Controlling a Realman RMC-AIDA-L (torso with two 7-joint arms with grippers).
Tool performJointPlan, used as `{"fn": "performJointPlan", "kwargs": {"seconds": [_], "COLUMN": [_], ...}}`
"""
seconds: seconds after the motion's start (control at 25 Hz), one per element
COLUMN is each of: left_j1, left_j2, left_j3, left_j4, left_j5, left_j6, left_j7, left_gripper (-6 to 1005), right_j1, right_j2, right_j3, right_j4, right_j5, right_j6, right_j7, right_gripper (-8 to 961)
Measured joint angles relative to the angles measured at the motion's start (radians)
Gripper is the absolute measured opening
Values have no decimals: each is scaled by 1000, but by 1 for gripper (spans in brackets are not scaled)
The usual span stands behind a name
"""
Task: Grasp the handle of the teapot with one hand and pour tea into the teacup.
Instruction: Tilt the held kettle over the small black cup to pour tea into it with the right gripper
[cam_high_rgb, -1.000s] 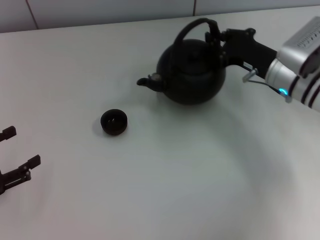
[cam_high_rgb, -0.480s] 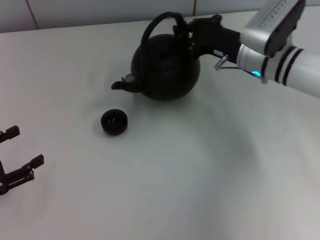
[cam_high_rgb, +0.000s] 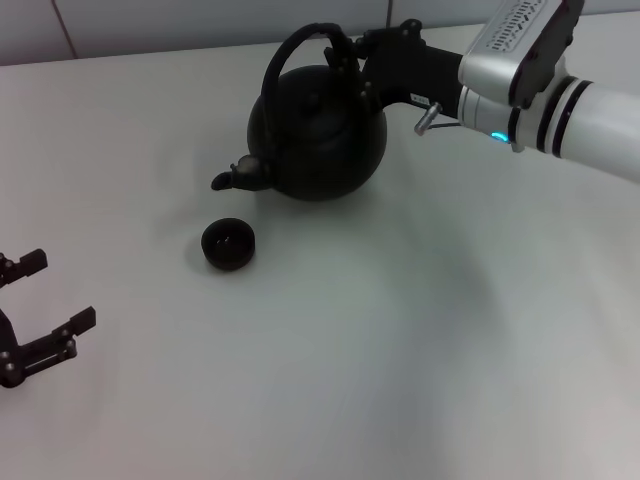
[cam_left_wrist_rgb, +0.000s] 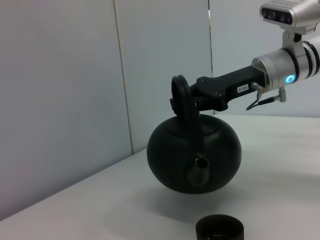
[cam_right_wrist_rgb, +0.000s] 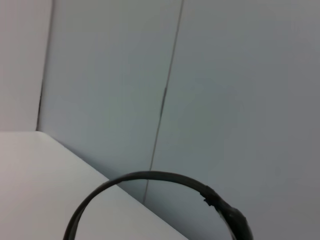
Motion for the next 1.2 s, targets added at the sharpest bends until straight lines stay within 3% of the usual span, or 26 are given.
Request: {"fn": "performJointPlan", "kwargs": {"seconds": [0.32, 0.56, 1.2], "left_j1": [-4, -7, -14], "left_j2": [-2, -3, -4], "left_j3": [-2, -12, -15], "left_j4": [1, 1, -1], "left_j5": [0, -1, -4], "left_j6": [-1, -3, 0], "left_j7": [0, 0, -5], "left_gripper": [847, 847, 847], "right_j1": [-2, -6, 4], "right_j2": [2, 3, 6], "right_j3": [-15, -80, -84], "right_j4": [-25, -65, -73], "right_j5": [0, 6, 10], "right_j6": [-14, -17, -40], "right_j7": [-77, -107, -210], "right_gripper": [77, 77, 77]}}
